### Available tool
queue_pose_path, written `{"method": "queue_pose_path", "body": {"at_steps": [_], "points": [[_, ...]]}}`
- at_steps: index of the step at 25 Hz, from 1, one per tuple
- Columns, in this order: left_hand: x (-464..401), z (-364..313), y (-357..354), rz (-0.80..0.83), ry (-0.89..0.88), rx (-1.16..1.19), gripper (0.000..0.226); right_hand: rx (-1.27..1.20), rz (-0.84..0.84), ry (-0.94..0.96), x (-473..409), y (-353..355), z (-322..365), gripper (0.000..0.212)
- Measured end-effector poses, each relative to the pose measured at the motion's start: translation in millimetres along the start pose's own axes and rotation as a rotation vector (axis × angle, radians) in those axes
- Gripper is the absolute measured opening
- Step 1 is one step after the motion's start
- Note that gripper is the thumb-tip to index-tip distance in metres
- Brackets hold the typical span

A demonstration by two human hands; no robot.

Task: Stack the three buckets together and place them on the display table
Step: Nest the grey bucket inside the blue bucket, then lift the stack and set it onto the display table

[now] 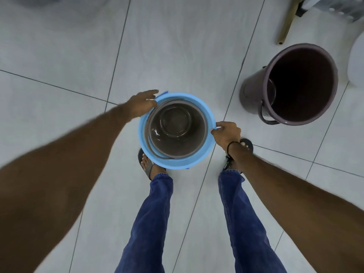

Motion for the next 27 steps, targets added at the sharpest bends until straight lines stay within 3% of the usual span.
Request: {"method": "queue_pose_path", "body": {"at_steps": [2, 6, 11, 14, 20, 27], "points": [[-8.7, -15.8, 7.2, 0.115, 0.006, -0.137, 0.051, -0.065, -0.032, 0.005, -3.4, -1.0, -4.6, 0.026], [-5.6, -28.9, 11.0, 0.257, 0.032, -0.172, 0.066, -0.118, -0.075, -0.011, -0.6, 4.5, -7.7, 0.023], [25.5, -63.7, 27.7, 0.165, -0.004, -0.121, 0.051, -0.202, -0.115, 0.052, 11.0, 51.7, 0.0, 0.025], [74.8, -127.8, 50.7, 0.027, -0.067, -0.113, 0.046, -0.383, -0.106, 0.052, 33.5, 121.3, 18.4, 0.027], [158.5, -288.4, 61.0, -0.095, -0.222, -0.074, 0.041, -0.599, -0.160, 0.128, 65.2, 292.5, 35.4, 0.028], [159.3, -455.2, -25.9, -0.125, -0.335, -0.059, 0.037, -0.630, -0.292, 0.193, 17.1, 473.5, -6.2, 0.027]]}}
Point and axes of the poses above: each hand's wrist, its own x-axis away from the middle knuckle, its own y-axis out of the back of the hand, z = x × y, the point moved 1 cm from there along -x, towards the middle knuckle, and after that the axes turned 6 degrees about -x, right-handed, at the moved point
